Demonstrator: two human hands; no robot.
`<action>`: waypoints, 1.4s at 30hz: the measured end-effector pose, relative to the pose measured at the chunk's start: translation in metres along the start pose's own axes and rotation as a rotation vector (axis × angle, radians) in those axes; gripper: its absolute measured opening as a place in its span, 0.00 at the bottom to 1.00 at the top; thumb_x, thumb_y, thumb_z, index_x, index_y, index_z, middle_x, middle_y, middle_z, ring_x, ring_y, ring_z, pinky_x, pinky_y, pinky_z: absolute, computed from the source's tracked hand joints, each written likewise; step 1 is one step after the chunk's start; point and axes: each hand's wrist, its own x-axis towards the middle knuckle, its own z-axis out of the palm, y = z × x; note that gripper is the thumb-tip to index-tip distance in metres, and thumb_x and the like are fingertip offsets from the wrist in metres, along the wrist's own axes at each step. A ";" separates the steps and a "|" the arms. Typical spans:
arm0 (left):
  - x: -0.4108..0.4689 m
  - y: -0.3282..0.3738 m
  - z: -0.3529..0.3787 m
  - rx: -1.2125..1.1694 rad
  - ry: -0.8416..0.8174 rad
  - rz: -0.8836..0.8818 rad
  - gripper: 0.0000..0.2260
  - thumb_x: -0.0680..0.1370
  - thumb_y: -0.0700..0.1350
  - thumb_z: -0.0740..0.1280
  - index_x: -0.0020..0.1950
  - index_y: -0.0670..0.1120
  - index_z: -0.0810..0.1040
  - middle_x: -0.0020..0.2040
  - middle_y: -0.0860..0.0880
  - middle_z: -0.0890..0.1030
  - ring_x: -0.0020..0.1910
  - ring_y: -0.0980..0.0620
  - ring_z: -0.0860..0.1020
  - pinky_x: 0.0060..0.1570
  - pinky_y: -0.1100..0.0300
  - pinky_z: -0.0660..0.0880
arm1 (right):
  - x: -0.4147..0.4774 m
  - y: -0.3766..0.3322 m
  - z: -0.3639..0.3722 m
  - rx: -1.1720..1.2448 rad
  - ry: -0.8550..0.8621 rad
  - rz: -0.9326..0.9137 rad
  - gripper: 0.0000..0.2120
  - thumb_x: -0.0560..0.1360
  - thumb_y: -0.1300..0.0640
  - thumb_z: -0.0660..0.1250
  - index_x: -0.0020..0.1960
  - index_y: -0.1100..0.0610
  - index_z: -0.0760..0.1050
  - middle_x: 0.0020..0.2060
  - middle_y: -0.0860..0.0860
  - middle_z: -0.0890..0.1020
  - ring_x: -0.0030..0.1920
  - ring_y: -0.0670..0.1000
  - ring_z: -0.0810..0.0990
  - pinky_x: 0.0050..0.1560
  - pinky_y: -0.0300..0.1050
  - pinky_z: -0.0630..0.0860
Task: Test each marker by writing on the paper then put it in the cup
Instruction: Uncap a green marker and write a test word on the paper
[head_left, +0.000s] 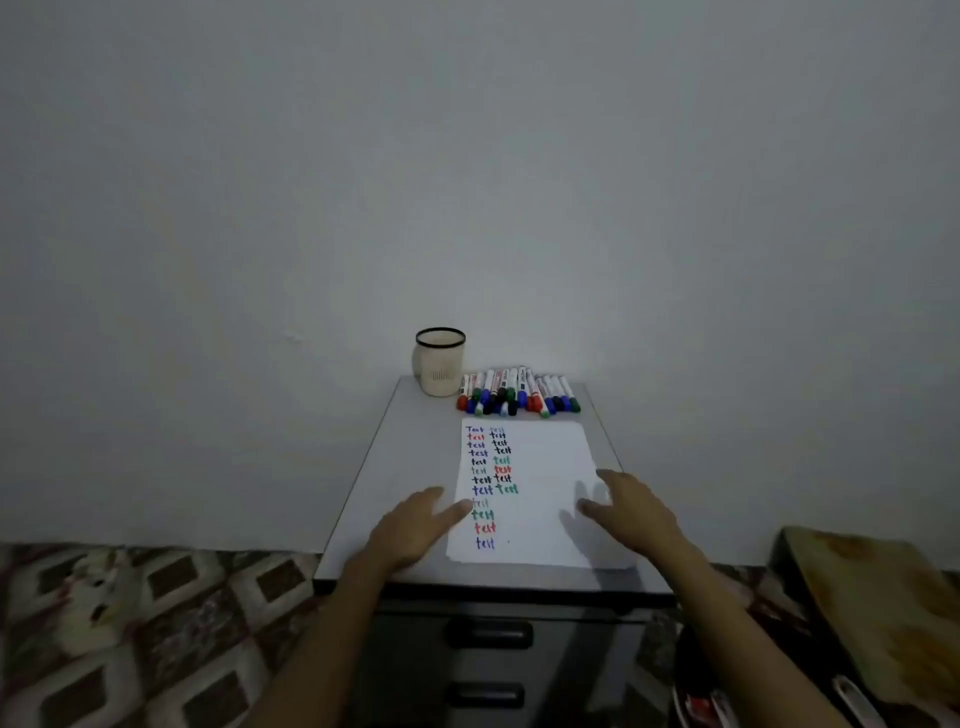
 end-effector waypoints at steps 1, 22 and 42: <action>0.001 -0.003 0.008 -0.017 0.008 -0.032 0.42 0.72 0.73 0.48 0.76 0.46 0.54 0.77 0.48 0.57 0.74 0.50 0.56 0.73 0.49 0.49 | -0.002 0.005 0.008 0.001 0.024 0.042 0.34 0.77 0.40 0.61 0.76 0.56 0.56 0.73 0.57 0.64 0.70 0.57 0.66 0.69 0.54 0.64; -0.003 -0.027 0.040 0.276 0.249 0.118 0.44 0.64 0.74 0.29 0.75 0.59 0.52 0.77 0.54 0.50 0.75 0.56 0.45 0.71 0.57 0.36 | -0.022 0.023 0.067 0.082 0.441 -0.005 0.34 0.72 0.33 0.50 0.66 0.53 0.74 0.63 0.50 0.78 0.64 0.51 0.75 0.72 0.56 0.60; 0.077 -0.006 0.031 0.150 0.214 0.172 0.28 0.79 0.63 0.40 0.77 0.51 0.49 0.76 0.54 0.56 0.70 0.66 0.49 0.69 0.65 0.41 | 0.051 0.021 0.049 0.117 0.166 0.026 0.47 0.64 0.25 0.38 0.78 0.47 0.46 0.76 0.50 0.59 0.76 0.49 0.57 0.75 0.52 0.41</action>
